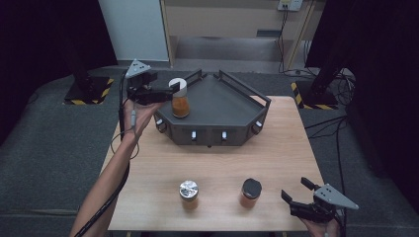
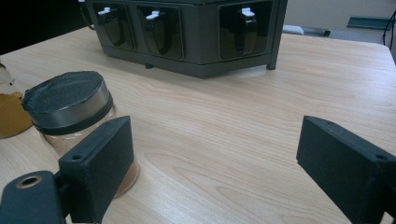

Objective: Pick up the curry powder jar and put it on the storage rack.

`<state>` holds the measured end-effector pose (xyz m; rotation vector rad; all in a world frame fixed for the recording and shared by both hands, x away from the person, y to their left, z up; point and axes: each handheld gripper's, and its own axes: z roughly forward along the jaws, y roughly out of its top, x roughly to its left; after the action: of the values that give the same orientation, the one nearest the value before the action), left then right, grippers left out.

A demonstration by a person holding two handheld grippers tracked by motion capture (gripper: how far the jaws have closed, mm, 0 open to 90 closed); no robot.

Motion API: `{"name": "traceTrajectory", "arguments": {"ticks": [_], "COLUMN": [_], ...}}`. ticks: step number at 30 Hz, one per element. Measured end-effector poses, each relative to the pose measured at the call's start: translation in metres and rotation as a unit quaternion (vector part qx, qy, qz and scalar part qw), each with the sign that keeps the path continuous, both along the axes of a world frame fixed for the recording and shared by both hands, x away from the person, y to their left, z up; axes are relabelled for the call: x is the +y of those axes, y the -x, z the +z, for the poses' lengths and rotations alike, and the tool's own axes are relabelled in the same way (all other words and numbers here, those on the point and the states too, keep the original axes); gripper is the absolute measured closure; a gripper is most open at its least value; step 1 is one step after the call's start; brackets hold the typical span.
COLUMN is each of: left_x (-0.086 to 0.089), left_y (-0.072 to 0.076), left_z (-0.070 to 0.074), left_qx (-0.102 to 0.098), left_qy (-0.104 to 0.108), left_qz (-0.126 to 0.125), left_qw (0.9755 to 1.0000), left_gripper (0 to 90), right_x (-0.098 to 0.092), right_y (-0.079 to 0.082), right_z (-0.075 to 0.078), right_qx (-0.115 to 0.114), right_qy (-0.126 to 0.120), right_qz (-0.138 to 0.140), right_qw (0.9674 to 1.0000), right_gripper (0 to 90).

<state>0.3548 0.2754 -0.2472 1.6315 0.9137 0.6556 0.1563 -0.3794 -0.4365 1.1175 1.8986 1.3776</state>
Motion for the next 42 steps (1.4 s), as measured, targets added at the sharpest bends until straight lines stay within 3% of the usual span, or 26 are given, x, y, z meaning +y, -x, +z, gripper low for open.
{"name": "traceTrajectory", "arguments": {"ticks": [15, 25, 36, 42], "left_x": [0.022, 0.036, 0.054, 0.060], "left_y": [0.035, 0.063, 0.094, 0.109], "left_z": [-0.011, -0.029, -0.058, -0.073], "left_qx": [-0.012, -0.019, -0.017, -0.020], "left_qy": [0.015, 0.012, 0.020, 0.014], "left_qz": [-0.031, -0.049, -0.068, -0.071], "left_qw": [0.9993, 0.9985, 0.9973, 0.9972], "left_gripper": [9.0, 9.3, 9.3, 9.3], "right_x": [0.001, 0.002, 0.002, 0.002], "right_y": [0.000, 0.000, 0.000, 0.000], "right_z": [0.001, 0.001, 0.001, 0.001], "right_qx": [0.001, 0.001, 0.001, 0.002], "right_qy": [0.004, 0.004, 0.005, 0.005], "right_qz": [0.000, 0.000, 0.000, 0.000], "right_qw": [1.0000, 1.0000, 1.0000, 1.0000], "right_gripper": [10.9, 10.9, 10.9, 10.9]}}
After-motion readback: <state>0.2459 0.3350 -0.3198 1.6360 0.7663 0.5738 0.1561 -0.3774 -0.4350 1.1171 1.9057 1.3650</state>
